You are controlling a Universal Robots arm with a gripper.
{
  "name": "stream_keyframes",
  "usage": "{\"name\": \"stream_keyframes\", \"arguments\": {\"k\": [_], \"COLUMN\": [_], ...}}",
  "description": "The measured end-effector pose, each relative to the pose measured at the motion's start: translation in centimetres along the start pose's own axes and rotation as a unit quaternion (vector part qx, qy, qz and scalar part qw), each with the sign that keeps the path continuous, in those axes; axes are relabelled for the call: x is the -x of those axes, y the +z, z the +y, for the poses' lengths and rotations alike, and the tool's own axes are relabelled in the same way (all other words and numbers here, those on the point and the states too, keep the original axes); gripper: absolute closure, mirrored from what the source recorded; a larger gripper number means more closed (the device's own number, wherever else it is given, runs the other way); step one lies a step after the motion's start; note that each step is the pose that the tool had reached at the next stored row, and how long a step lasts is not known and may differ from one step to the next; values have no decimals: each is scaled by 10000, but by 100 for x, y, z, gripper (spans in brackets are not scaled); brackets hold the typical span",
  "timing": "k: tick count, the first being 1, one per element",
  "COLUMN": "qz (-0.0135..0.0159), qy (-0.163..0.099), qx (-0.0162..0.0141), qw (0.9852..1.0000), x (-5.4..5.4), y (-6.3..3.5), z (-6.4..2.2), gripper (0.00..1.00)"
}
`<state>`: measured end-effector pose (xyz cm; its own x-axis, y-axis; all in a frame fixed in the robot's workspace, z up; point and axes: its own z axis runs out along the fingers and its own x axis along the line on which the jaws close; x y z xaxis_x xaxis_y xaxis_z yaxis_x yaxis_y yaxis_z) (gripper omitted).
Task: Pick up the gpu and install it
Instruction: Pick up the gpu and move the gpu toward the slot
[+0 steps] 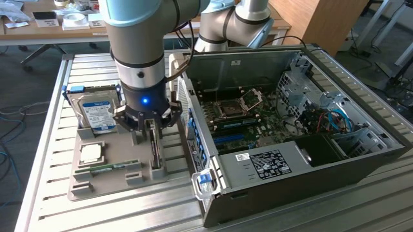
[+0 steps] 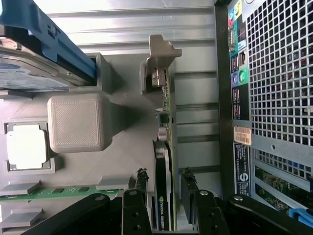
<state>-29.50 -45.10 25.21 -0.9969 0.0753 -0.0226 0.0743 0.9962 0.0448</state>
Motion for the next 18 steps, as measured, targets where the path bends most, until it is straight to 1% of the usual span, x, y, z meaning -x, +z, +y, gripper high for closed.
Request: {"name": "stream_keyframes", "arguments": {"k": [8,13,18], "qz": [0,0,0], "qy": [0,0,0], "qx": [0,0,0], "qw": [10000,10000,10000], "x": [-2,-3,-3], "y": [109,142,145], "z": [-5,-7,-6], "gripper": [58,58,58]}}
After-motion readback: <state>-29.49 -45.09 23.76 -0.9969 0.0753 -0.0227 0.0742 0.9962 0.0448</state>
